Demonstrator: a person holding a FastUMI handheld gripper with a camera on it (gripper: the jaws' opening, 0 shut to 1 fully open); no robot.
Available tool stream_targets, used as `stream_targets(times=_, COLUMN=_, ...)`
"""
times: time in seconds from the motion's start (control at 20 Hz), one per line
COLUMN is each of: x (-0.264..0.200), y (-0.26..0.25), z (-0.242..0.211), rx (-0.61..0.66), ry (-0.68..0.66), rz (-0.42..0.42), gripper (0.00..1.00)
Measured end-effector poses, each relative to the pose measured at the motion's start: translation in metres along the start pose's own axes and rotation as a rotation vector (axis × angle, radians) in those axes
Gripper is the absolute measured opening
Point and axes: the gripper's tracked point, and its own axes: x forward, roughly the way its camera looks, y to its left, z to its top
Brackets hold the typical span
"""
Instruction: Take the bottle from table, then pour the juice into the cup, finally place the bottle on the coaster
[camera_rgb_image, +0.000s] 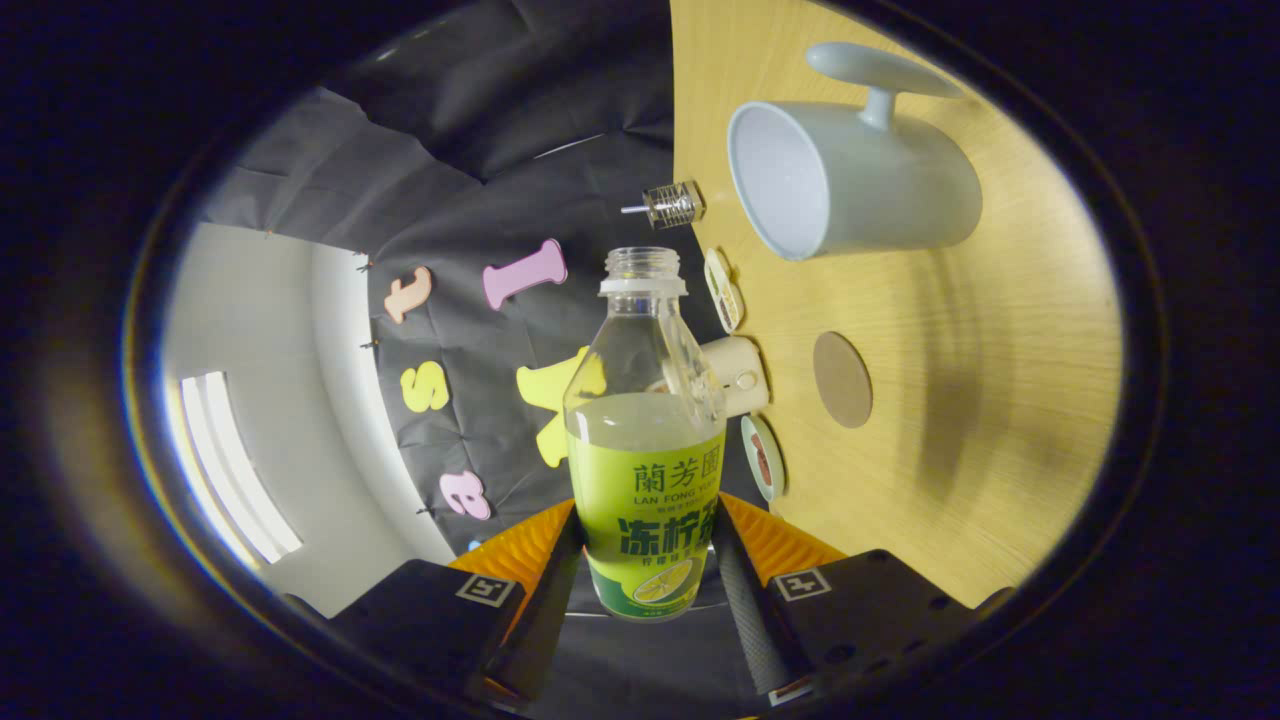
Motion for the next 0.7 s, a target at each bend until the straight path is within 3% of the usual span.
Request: stream_targets(times=0.7, x=0.0040, y=0.0092, z=0.0044, rx=0.051, ry=-0.013, rz=0.044, gripper=0.78)
